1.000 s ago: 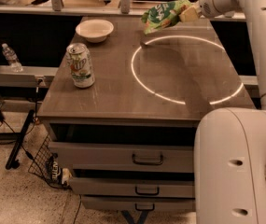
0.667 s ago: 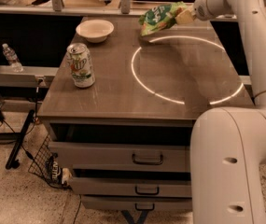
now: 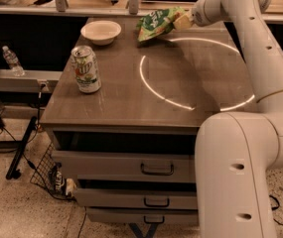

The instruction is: Move green rice chip bag near paper bowl

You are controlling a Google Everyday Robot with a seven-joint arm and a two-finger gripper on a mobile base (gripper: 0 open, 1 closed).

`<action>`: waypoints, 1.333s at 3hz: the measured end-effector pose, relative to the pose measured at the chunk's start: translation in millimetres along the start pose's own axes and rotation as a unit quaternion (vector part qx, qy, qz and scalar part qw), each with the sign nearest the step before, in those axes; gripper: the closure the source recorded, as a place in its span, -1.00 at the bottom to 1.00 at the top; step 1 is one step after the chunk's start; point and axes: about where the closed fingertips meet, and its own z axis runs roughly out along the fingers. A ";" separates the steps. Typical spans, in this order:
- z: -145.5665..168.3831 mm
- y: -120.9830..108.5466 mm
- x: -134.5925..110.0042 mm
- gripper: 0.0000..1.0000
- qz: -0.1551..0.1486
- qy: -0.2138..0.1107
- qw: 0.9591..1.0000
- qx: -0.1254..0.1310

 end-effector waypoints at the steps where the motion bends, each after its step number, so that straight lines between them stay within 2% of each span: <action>1: 13.0 20.3 -6.8 1.00 0.003 -0.008 1.000 -0.022; 2: 22.2 40.5 -10.9 1.00 0.006 -0.012 0.999 -0.046; 3: 28.9 61.3 -10.7 0.62 0.010 -0.007 0.997 -0.071; 4: 32.9 73.4 -9.8 0.19 0.012 -0.004 0.996 -0.085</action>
Offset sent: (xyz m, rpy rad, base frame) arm -0.0195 0.0694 -0.0171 0.0796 0.0441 0.1182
